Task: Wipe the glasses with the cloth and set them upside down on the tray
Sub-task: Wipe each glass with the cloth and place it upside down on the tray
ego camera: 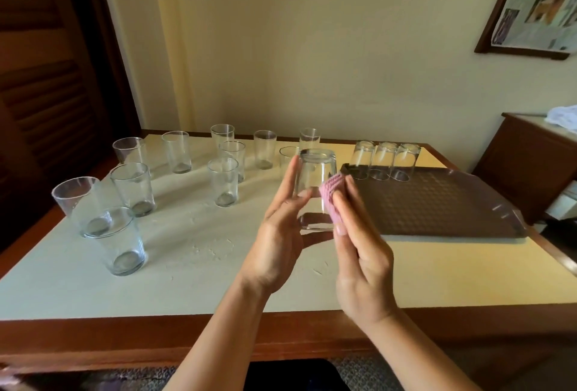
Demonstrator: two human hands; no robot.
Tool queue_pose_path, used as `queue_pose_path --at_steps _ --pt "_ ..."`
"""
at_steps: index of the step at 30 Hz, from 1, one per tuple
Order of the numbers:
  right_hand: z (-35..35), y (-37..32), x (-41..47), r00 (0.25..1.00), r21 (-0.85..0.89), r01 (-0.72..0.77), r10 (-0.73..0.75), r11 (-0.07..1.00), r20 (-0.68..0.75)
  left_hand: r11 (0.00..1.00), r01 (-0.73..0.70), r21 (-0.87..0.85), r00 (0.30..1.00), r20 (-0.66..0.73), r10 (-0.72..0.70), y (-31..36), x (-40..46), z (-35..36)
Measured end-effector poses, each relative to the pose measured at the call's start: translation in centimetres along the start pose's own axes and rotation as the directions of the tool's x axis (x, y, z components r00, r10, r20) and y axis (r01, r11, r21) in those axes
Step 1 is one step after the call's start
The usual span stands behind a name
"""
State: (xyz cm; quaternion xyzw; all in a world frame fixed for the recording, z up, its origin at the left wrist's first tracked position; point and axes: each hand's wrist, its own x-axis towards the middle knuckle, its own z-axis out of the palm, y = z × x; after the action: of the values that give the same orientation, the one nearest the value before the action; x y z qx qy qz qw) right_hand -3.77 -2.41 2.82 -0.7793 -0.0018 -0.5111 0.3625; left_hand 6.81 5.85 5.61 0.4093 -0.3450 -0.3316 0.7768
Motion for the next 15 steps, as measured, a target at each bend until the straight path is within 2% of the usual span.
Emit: queue_pose_path --at_steps 4,9,12,15 --pt "-0.9 0.0 3.8 0.999 -0.066 0.015 -0.018 0.998 -0.044 0.997 -0.034 0.063 0.999 -0.008 0.035 -0.5 -0.2 0.3" --pt "0.2 -0.5 0.5 1.000 0.059 -0.028 0.028 0.998 0.001 0.996 -0.067 0.062 0.990 -0.123 0.075 -0.3 0.6 0.4" --pt "0.2 -0.4 0.1 1.000 0.052 -0.017 0.018 0.998 -0.024 1.000 -0.003 -0.017 1.000 -0.026 0.002 -0.6 0.1 -0.1" --pt "-0.8 0.0 3.1 0.997 0.007 -0.037 0.037 0.999 -0.063 0.999 0.040 -0.009 0.996 0.083 -0.039 -0.9 -0.3 -0.1"
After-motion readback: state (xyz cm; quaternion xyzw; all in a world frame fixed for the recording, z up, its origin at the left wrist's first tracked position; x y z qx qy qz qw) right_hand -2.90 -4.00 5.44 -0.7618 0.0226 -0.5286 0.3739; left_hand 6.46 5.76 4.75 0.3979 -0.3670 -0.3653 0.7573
